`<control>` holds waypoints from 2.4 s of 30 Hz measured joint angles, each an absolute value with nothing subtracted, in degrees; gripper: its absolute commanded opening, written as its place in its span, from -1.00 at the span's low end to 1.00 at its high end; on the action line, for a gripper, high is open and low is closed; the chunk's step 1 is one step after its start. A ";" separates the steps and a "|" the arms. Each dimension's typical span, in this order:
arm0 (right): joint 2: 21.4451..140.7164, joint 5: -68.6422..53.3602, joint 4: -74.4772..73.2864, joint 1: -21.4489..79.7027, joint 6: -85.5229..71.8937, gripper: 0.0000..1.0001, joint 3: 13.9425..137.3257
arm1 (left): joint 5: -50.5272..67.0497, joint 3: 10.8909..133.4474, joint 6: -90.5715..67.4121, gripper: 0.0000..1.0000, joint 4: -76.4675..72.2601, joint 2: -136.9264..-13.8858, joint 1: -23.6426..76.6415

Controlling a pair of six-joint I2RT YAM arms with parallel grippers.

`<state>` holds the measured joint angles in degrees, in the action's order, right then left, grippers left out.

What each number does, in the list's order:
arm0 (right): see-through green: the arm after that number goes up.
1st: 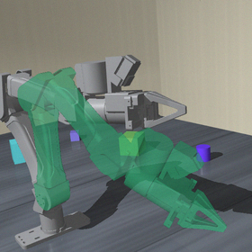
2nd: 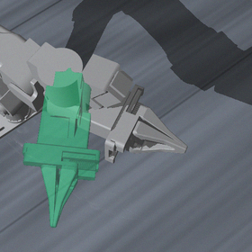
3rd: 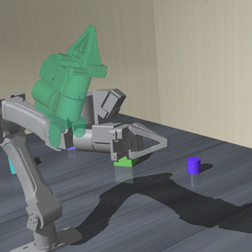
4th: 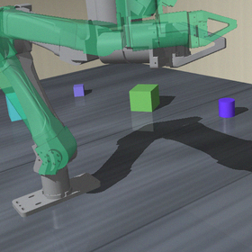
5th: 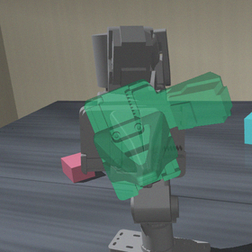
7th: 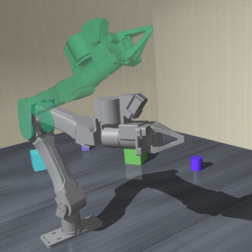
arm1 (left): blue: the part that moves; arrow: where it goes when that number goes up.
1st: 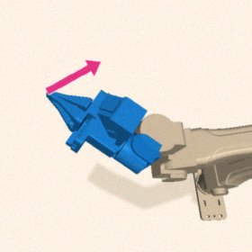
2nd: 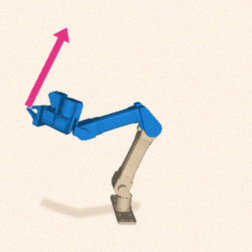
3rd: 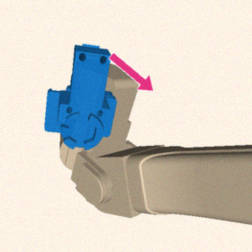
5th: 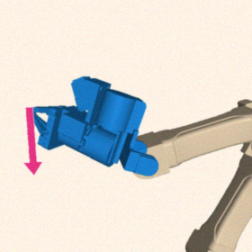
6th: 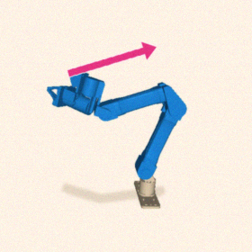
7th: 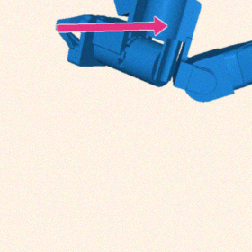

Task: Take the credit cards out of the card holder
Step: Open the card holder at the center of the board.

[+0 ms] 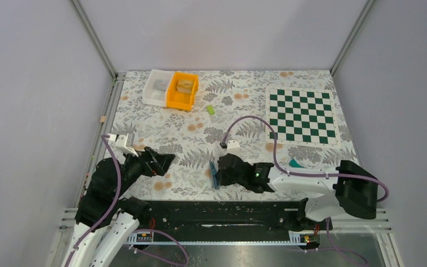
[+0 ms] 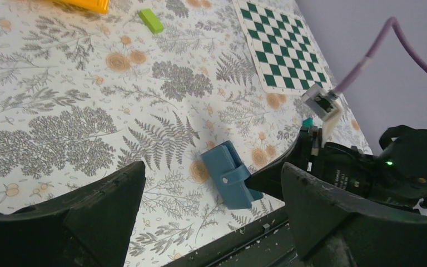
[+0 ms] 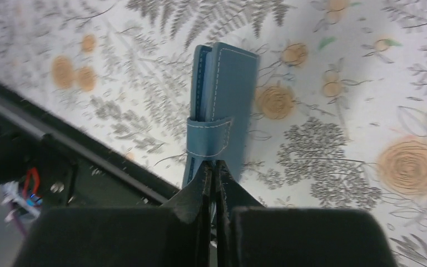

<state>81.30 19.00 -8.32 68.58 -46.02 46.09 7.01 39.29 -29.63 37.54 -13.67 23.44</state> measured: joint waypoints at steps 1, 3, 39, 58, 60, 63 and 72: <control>79.59 17.15 -4.73 68.58 -45.67 -1.00 43.70 | 7.40 39.29 -29.98 0.81 37.60 -14.46 23.44; 77.12 14.46 0.93 68.36 -45.19 -1.00 39.55 | 8.36 39.29 -30.74 0.80 37.60 -16.36 23.44; 89.58 21.37 -27.38 70.61 -48.97 0.25 58.67 | -2.50 43.09 -24.12 0.87 39.77 -16.05 23.44; 94.19 26.06 -32.93 70.61 -51.05 0.14 64.93 | -6.68 42.96 -23.90 0.88 40.82 -13.17 23.44; 95.11 25.91 -33.26 70.61 -51.33 0.11 65.69 | -6.70 42.94 -23.88 0.88 40.82 -13.06 23.44; 96.66 25.80 -33.61 70.61 -51.62 0.05 66.81 | -6.76 42.70 -23.90 0.89 40.82 -12.43 23.44; 101.73 25.39 -33.85 70.61 -52.86 -0.02 68.40 | -6.98 42.61 -23.88 0.89 40.84 -11.99 23.44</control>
